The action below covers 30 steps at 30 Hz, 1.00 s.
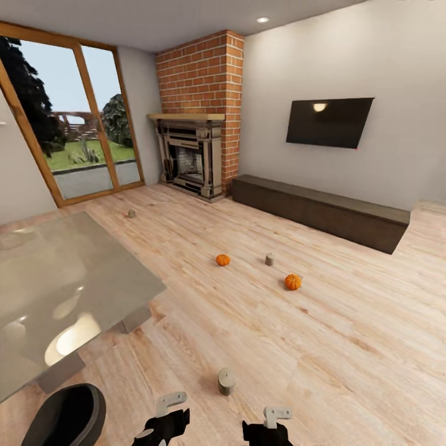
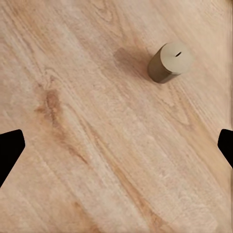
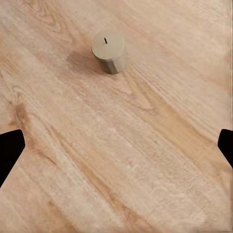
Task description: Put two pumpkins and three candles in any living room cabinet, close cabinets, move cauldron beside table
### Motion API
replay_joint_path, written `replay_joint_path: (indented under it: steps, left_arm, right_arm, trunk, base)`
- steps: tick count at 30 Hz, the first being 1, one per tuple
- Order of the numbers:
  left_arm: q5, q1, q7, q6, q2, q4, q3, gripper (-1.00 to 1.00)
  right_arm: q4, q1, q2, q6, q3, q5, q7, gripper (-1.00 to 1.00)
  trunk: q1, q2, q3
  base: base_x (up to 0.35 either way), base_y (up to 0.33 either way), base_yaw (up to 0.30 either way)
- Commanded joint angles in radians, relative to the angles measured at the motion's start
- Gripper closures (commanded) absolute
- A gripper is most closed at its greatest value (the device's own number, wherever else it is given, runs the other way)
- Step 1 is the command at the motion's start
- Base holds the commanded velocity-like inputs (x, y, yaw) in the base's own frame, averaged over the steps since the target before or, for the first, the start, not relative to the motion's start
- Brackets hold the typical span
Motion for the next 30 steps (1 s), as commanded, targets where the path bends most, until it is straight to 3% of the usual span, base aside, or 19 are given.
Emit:
replay_joint_path:
  steps: [1,16,30]
  left_arm:
    - [0.009,0.0,0.007,-0.002,0.001,-0.001,-0.009,-1.0]
    - [0.004,0.0,0.008,-0.002,0.0,-0.001,-0.01,-1.0]
    - [0.002,0.0,0.008,-0.002,0.0,-0.001,-0.01,-1.0]
  right_arm:
    - [0.001,-0.001,0.0,-0.004,0.006,-0.008,-0.003,-1.0]
    - [0.001,-0.001,0.0,-0.005,0.006,-0.008,-0.003,-1.0]
    - [0.0,-0.001,0.0,-0.02,0.008,-0.007,-0.005,-1.0]
  trunk:
    - [0.0,0.0,-0.001]
    - [0.0,0.0,-0.011]
    - [0.0,0.0,-0.012]
  base:
    - [0.0,0.0,-0.277]
    - [0.0,0.0,-0.264]
    - [0.001,-0.002,-0.025]
